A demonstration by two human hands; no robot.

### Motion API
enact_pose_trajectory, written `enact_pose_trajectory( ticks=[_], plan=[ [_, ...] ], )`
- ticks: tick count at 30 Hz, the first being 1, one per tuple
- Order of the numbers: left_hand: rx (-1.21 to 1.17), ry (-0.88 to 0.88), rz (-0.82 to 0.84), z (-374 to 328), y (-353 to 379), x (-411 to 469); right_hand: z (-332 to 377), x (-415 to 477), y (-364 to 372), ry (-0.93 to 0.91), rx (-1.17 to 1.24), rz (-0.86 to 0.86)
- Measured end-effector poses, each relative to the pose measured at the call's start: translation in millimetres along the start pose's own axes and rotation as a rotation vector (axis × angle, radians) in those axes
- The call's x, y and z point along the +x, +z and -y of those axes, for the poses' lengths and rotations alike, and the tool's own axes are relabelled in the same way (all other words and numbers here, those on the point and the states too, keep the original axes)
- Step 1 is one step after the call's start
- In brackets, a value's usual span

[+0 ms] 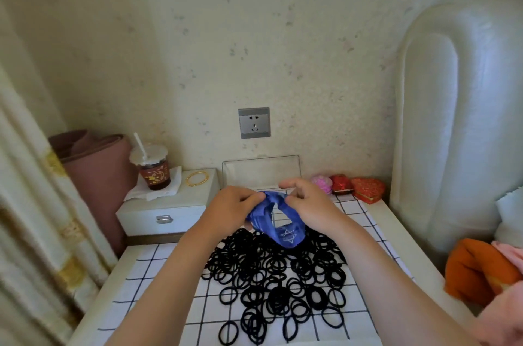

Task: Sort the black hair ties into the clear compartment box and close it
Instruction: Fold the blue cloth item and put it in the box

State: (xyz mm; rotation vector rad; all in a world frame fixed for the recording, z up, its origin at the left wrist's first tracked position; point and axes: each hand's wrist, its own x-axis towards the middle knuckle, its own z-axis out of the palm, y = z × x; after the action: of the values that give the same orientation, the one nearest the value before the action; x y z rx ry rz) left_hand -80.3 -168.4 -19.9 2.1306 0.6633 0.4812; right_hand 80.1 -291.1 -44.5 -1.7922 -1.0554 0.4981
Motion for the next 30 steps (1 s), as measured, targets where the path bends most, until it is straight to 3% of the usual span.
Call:
enact_pose_trajectory(
  ticks=[4,12,15,20,26,30],
  plan=[
    [0.127,0.049,-0.103,11,-16,-8,2,8,25,0.032,0.013,0.071],
    [-0.497,-0.017,-0.167,8,-33,-6,36,23,52,-0.049,0.205,0.043],
    [-0.609,-0.042,-0.109,11,-36,-3,49,32,57,0.021,0.358,0.078],
    [-0.67,-0.022,-0.099,14,-42,-4,56,17,56,-0.172,0.358,-0.03],
    [-0.685,0.022,-0.18,23,-44,-8,57,21,57,-0.174,0.413,-0.044],
    [-0.447,0.096,-0.115,32,-51,-12,58,23,49,-0.207,0.31,-0.019]
  ],
)
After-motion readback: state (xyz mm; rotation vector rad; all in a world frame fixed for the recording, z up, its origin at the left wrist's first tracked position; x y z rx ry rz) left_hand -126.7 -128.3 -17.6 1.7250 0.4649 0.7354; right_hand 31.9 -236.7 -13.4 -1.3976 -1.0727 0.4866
